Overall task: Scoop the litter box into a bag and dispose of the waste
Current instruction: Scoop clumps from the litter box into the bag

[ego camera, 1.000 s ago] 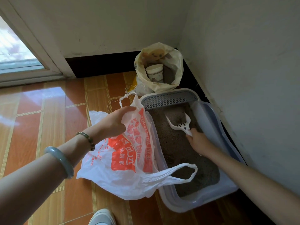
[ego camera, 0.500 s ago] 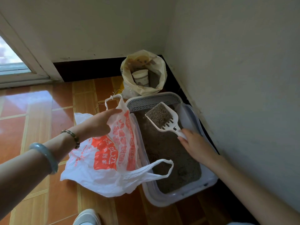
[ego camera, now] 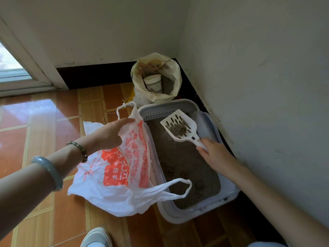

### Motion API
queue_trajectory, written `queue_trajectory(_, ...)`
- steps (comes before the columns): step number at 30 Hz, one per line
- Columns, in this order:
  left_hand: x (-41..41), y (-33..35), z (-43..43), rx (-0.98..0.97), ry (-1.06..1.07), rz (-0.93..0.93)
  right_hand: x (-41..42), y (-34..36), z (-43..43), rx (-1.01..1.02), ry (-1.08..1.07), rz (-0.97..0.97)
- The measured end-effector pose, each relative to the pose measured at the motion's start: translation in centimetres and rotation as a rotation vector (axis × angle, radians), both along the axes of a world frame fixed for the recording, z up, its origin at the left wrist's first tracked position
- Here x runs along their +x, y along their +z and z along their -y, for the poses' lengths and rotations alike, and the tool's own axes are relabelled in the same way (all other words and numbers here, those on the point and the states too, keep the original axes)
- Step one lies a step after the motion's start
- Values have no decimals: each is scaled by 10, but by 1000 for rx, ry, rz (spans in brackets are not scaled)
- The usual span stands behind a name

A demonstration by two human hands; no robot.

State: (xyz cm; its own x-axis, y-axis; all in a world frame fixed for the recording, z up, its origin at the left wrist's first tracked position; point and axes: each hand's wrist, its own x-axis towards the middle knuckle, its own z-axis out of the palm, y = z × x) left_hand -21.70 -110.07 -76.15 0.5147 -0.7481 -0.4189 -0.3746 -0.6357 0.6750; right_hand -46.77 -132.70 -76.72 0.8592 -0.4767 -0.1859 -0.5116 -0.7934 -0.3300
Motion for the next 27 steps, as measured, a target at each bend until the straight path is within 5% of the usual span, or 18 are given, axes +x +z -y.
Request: queue_trajectory(27,-2,1,-6,-4,4,5,-3,8,0,-47,16,-54)
